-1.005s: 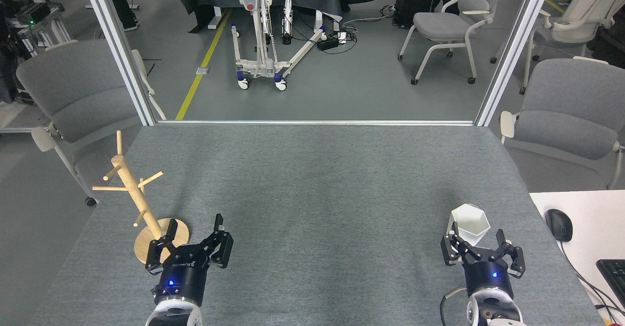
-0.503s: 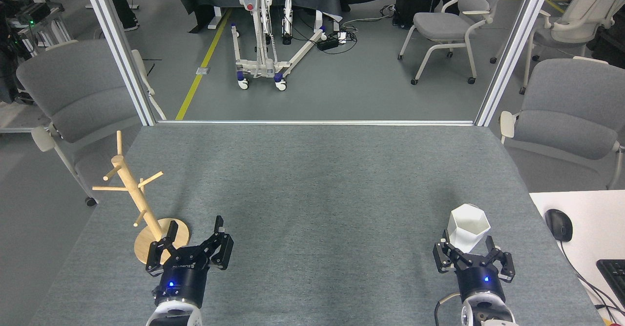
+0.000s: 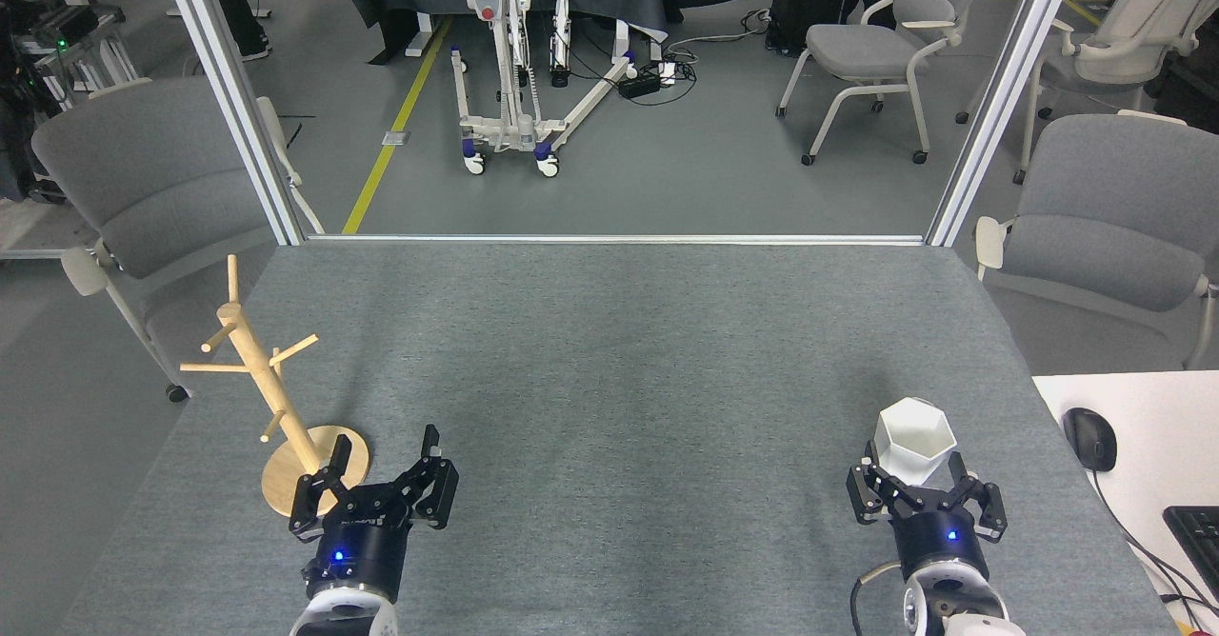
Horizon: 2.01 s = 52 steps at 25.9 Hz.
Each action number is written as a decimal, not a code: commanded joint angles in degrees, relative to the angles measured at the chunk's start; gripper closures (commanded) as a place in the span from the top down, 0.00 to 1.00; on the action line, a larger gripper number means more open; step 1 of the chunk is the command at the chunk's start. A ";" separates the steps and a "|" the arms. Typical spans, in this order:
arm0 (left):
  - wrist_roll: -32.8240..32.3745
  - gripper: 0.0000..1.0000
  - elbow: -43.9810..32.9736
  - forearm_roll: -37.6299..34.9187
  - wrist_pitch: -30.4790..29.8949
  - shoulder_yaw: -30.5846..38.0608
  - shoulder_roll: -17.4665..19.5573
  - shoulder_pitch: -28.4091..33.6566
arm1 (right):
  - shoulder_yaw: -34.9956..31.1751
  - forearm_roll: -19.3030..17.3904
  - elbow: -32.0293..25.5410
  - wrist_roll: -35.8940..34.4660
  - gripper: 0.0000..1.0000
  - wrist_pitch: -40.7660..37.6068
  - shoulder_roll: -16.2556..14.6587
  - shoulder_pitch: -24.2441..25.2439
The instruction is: Hang cup on storage rack
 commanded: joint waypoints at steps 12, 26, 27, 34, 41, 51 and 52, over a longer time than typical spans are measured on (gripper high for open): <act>0.02 0.99 0.55 0.00 0.10 0.04 -0.15 -0.10 | -0.13 0.00 2.19 0.26 0.99 0.00 -0.20 -1.34; 0.02 0.99 0.98 0.00 0.10 0.04 -0.15 -0.10 | -0.22 0.00 2.45 0.26 0.99 0.00 -0.64 -2.48; 0.02 0.99 0.98 -0.09 0.10 0.04 -0.15 -0.10 | -0.22 0.00 2.81 0.26 0.99 0.00 -0.55 -2.57; 0.02 0.99 1.69 -0.09 0.01 0.04 -0.07 -0.19 | -0.22 0.00 4.04 0.26 0.99 0.00 -0.73 -3.71; 0.02 0.99 1.69 -0.09 0.01 0.04 -0.15 -0.27 | -0.22 0.00 5.53 0.26 0.99 0.00 -1.08 -4.77; 0.02 0.99 2.57 -0.09 0.01 0.04 -0.15 -1.07 | -0.22 0.00 6.23 0.26 0.99 0.00 -1.96 -4.68; 0.02 0.99 2.57 -0.09 0.01 0.04 -0.15 -1.07 | -0.22 -0.09 6.23 0.26 0.99 0.00 -1.96 -4.68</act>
